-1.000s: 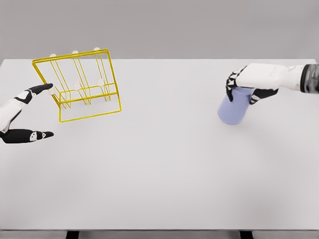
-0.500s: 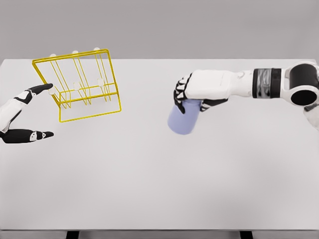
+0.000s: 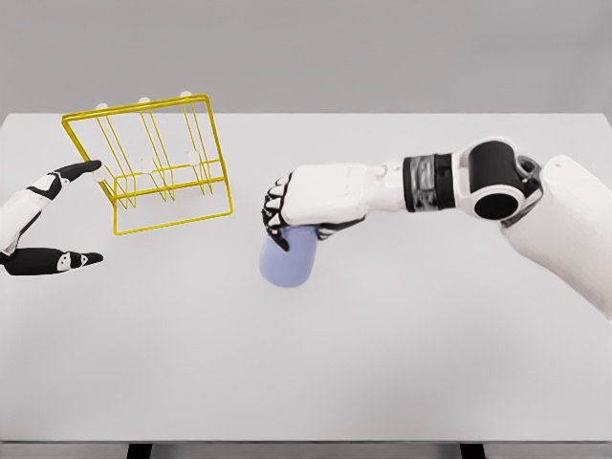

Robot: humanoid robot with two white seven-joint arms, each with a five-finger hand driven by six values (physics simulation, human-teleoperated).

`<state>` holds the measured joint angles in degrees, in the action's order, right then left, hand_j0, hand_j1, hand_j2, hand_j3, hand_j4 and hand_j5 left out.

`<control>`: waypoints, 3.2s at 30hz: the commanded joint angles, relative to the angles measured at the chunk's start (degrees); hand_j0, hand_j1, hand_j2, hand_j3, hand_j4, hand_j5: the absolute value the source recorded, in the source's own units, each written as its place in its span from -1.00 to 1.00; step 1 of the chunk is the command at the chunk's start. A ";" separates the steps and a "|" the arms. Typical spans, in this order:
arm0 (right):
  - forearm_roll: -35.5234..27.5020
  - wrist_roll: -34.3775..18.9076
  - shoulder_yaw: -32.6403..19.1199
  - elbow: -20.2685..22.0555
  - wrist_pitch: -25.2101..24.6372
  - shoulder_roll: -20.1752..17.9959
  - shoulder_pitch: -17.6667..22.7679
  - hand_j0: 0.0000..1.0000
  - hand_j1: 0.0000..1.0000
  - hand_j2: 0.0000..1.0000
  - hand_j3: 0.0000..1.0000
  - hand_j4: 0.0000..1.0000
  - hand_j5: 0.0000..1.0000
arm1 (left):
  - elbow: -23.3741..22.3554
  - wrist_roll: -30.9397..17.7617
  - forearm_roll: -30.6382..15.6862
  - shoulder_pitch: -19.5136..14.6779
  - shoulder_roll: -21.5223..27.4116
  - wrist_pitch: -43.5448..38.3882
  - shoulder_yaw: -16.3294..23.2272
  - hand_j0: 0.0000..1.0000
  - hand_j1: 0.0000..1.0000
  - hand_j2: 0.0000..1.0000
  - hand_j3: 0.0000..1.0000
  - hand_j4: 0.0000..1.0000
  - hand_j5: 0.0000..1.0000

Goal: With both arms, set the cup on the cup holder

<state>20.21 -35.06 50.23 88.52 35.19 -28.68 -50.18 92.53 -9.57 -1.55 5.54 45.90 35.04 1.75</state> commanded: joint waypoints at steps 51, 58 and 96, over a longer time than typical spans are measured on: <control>-0.08 0.06 -55.94 6.66 -0.19 -7.62 38.05 1.00 1.00 1.00 1.00 1.00 1.00 | 2.30 -0.89 13.15 -7.55 8.50 -0.04 -0.80 1.00 1.00 1.00 1.00 1.00 1.00; -0.08 0.06 -56.12 5.43 -0.19 -7.79 43.24 1.00 1.00 1.00 1.00 1.00 1.00 | 3.53 -7.56 6.20 -20.48 16.67 -0.04 20.66 1.00 1.00 1.00 1.00 1.00 1.00; 0.18 0.06 -55.59 8.77 -0.19 -8.67 44.47 1.00 1.00 1.00 1.00 1.00 1.00 | 5.64 -20.31 12.18 -67.85 1.38 -0.04 70.32 1.00 1.00 1.00 1.00 1.00 1.00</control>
<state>20.76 -35.03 -5.30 97.05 35.18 -37.22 -5.63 98.34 -29.92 9.54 -62.31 47.98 35.13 72.04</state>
